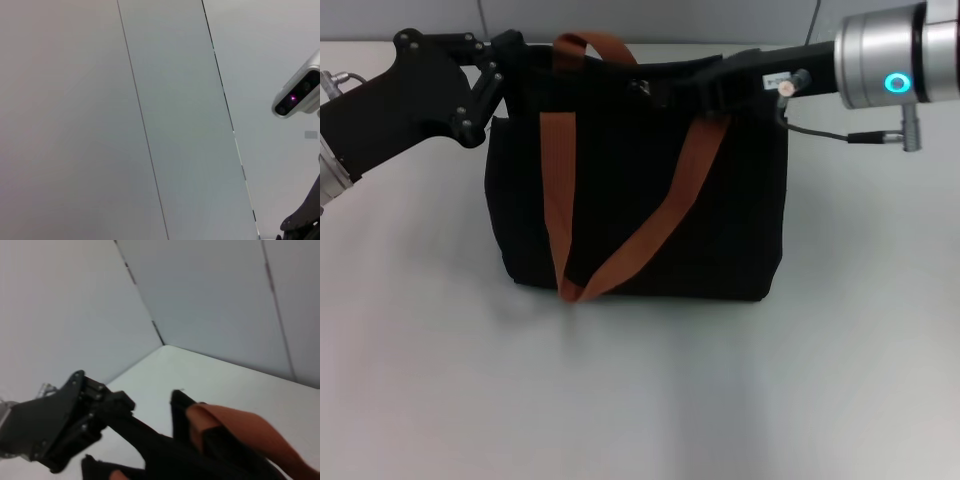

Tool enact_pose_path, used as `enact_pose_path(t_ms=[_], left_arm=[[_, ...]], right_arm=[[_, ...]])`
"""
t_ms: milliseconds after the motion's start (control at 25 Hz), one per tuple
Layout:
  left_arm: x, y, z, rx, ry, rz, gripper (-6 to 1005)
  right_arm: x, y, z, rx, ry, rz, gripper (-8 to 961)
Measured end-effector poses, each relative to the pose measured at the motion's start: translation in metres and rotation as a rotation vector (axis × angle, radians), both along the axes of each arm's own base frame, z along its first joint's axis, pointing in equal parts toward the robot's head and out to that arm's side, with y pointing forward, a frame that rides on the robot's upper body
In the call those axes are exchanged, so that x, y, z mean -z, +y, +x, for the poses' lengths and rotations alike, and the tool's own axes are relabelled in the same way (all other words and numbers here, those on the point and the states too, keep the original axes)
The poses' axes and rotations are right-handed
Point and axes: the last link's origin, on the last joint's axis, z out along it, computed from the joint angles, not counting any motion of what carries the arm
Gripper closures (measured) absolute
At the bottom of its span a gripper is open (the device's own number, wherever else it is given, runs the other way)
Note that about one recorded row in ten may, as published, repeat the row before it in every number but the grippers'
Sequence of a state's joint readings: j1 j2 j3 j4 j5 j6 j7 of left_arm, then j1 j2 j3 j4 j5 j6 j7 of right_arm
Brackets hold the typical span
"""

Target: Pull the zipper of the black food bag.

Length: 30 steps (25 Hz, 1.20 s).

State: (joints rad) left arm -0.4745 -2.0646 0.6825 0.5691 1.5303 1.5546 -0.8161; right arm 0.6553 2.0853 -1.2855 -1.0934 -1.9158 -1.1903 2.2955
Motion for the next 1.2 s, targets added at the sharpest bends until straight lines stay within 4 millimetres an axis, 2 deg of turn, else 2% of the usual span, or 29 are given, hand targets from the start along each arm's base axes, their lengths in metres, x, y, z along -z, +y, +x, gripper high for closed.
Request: enact_pose_path(t_ms=[440,840,1200], left_arm=[[-0.001,0.000,-0.001,-0.004,0.001,0.003,933],[-0.002,0.001,0.000,-0.002,0.003,0.008,930],[-0.002,0.002,0.002,0.005,0.001,0.006,927]], right_arm=[[-0.024,-0.017,0.033,0.079,-0.020,0.085,953],[-0.051,-0.027,0.054,0.133,-0.003,0.140,940],[-0.053,-0.030,0.054,0.113,0.045,0.136,879]])
